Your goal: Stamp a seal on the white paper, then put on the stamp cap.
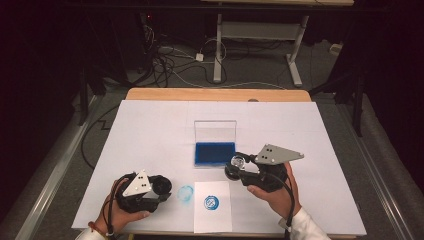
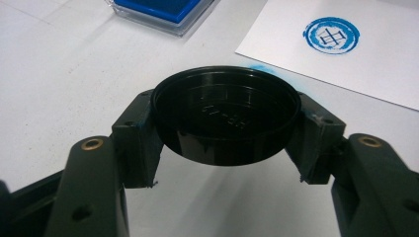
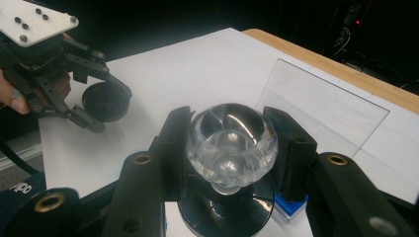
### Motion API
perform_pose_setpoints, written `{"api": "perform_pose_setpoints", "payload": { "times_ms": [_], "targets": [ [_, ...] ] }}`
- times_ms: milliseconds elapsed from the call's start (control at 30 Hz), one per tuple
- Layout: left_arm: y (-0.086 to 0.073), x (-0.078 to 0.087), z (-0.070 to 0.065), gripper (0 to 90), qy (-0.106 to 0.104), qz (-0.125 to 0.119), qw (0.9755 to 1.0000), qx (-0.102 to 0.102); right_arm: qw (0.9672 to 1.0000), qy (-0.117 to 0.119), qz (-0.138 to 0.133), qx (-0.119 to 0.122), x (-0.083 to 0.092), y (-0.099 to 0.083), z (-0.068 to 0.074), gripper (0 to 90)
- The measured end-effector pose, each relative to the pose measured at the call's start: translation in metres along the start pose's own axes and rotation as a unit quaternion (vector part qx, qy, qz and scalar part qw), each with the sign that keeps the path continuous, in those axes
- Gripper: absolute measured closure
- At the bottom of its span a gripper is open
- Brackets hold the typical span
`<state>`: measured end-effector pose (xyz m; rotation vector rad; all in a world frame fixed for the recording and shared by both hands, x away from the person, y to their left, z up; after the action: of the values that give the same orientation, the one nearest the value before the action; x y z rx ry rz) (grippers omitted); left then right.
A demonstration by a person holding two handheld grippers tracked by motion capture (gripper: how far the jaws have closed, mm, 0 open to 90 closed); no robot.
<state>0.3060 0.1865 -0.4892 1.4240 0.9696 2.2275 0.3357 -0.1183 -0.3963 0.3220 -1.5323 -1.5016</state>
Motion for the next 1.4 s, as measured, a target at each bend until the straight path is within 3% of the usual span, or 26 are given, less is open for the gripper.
{"api": "perform_pose_setpoints", "payload": {
  "times_ms": [367,700,900,1200,1400],
  "targets": [
    [0.006,-0.009,-0.011,36.9,-0.016,0.008,0.9997,-0.016,1.0000,-0.001,0.001,0.001,0.001,-0.001,0.001,56.8],
    [0.010,-0.015,-0.010,36.8,-0.028,-0.002,0.9996,-0.010,1.0000,0.005,-0.001,0.001,0.000,0.001,0.003,56.8],
    [0.015,-0.021,-0.008,36.9,-0.028,-0.001,0.9994,-0.018,1.0000,0.005,0.002,0.002,-0.001,-0.001,0.003,56.8],
    [0.031,-0.028,-0.010,36.8,-0.035,-0.014,0.9988,-0.030,0.9997,0.021,-0.007,0.006,-0.003,0.011,0.013,56.8],
    [0.036,-0.032,-0.008,36.8,-0.040,-0.022,0.9987,-0.024,0.9992,0.035,-0.022,0.004,-0.005,0.022,0.018,56.8]
  ]
}}
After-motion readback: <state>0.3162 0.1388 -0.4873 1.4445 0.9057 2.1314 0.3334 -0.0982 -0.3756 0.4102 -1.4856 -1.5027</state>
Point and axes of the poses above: each handheld gripper's, and its own axes: x roughly backward along the jaws, y roughly out of its top, z roughly to its left, the point moved 5 cm from there along -x, roughly forward along the jaws, and after that the axes turned 13 degrees about -x, right-handed, at the moved point
